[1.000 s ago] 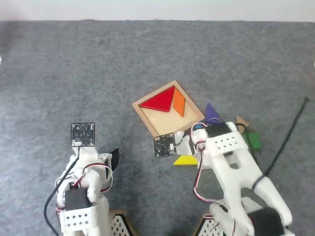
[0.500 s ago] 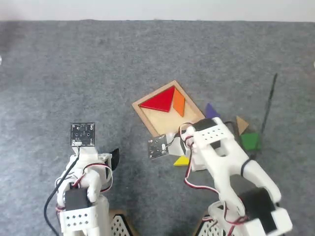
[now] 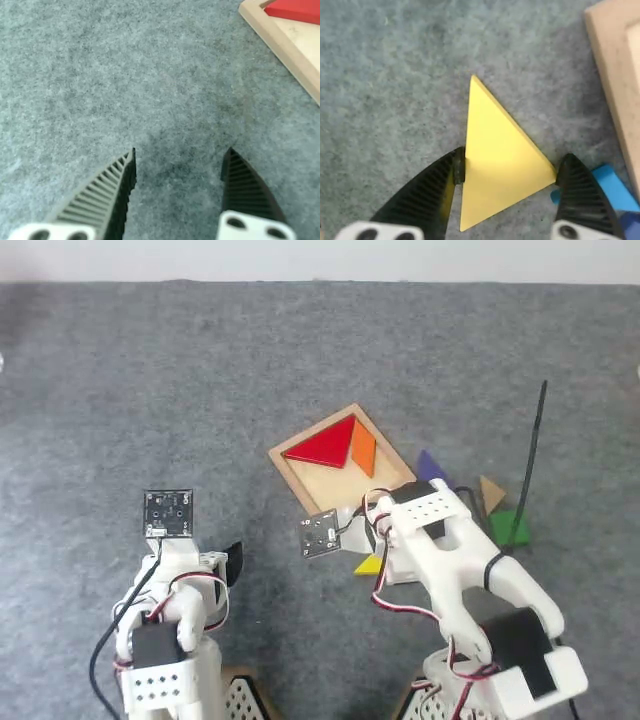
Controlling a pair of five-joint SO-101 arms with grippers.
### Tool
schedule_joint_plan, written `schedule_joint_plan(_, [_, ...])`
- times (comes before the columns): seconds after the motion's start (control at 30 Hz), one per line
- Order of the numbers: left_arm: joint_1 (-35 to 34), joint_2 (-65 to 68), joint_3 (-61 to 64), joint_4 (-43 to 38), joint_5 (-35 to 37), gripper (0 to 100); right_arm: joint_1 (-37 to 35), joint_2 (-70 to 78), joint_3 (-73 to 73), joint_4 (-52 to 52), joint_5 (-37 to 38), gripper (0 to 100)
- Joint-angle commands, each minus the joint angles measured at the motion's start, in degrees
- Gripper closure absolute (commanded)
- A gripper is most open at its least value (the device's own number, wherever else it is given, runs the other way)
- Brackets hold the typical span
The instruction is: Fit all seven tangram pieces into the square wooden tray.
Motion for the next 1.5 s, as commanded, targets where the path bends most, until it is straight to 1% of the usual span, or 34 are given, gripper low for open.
schedule_joint_plan(0.0, [0.1,-1.2,-1.3,0.3,0.4,73,3.1,-0.2,-2.5,-0.8,0.6,71.8])
schedule_joint_plan(0.1, [0.1,-1.2,-1.3,0.3,0.4,73,4.2,-0.2,-2.3,-0.7,0.4,71.8])
schedule_joint_plan(0.23, [0.1,-1.2,-1.3,0.3,0.4,73,4.4,-0.2,-2.3,-0.8,-4.6,71.8])
schedule_joint_plan(0.5, [0.1,-1.2,-1.3,0.3,0.4,73,4.4,-0.2,-2.3,-0.4,-10.6,73.1])
schedule_joint_plan(0.57, [0.1,-1.2,-1.3,0.3,0.4,73,4.2,-0.2,-2.3,-0.5,-12.7,78.6])
schedule_joint_plan(0.63, [0.1,-1.2,-1.3,0.3,0.4,73,4.1,-0.2,-2.3,-0.7,-13.9,86.4])
schedule_joint_plan(0.73, [0.1,-1.2,-1.3,0.3,0.4,73,4.1,-0.2,-2.3,-0.8,-14.2,96.7])
schedule_joint_plan(0.8, [0.1,-1.2,-1.3,0.3,0.4,73,4.1,-0.2,-2.3,-0.7,-14.2,98.8])
schedule_joint_plan(0.9, [0.1,-1.2,-1.3,0.3,0.4,73,4.4,-0.7,-2.3,-0.4,-14.2,96.3])
schedule_joint_plan(0.97, [0.1,-1.2,-1.3,0.3,0.4,73,5.0,-0.8,-2.8,-0.3,-15.2,92.4])
schedule_joint_plan(1.13, [0.1,-1.2,-1.3,0.3,0.4,73,8.4,-4.7,-6.2,1.2,-22.8,77.8])
schedule_joint_plan(1.3, [0.1,-1.2,-1.3,0.3,0.4,73,7.4,-15.4,-8.0,14.2,-25.7,68.2])
schedule_joint_plan(1.4, [0.1,-1.2,-1.3,0.3,0.4,73,7.6,-22.5,-8.0,22.1,-27.6,66.4])
schedule_joint_plan(1.47, [0.1,-1.2,-1.3,0.3,0.4,73,7.6,-24.6,-6.8,26.7,-27.7,66.4])
